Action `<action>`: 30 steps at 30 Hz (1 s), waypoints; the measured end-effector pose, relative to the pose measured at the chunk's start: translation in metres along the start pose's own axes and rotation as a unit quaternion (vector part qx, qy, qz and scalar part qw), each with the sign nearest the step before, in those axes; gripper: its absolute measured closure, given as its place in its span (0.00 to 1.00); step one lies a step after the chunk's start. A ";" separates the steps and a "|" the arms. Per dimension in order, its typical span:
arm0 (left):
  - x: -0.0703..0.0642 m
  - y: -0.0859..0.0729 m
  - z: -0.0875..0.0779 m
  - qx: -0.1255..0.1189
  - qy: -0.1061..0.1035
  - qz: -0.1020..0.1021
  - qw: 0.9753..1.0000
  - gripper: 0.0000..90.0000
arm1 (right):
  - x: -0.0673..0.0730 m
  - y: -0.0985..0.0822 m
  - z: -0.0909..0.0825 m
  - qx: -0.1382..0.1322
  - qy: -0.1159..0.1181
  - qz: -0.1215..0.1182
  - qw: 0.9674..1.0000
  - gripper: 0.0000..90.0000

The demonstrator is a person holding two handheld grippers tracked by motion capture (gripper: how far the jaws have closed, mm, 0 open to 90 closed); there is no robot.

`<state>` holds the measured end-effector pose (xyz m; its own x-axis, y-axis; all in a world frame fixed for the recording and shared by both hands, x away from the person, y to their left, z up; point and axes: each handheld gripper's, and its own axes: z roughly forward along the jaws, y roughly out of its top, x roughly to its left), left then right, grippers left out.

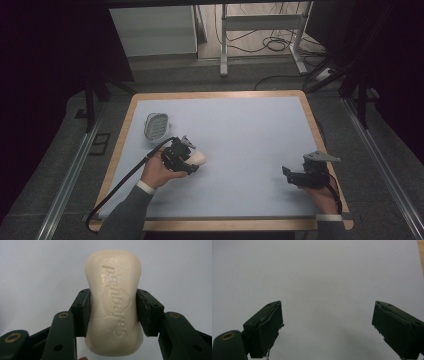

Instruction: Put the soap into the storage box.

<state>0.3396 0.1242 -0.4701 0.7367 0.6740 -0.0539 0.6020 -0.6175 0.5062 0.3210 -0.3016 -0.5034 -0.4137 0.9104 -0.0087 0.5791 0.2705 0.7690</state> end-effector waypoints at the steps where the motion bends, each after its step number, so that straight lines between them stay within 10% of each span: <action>1: 0.001 0.000 -0.001 -0.001 0.000 -0.001 1.000 0.55 | 0.000 0.000 0.000 0.000 0.000 0.000 1.000 0.11; 30: 0.021 0.001 -0.018 -0.013 0.011 -0.020 1.000 0.55 | 0.000 -0.002 0.002 0.006 0.000 0.000 1.000 0.11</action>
<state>0.3504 0.1448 -0.4553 0.7053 0.7068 -0.0551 0.6222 -0.5800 0.5259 0.3218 -0.3017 -0.5060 -0.4148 0.9099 -0.0086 0.5869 0.2747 0.7616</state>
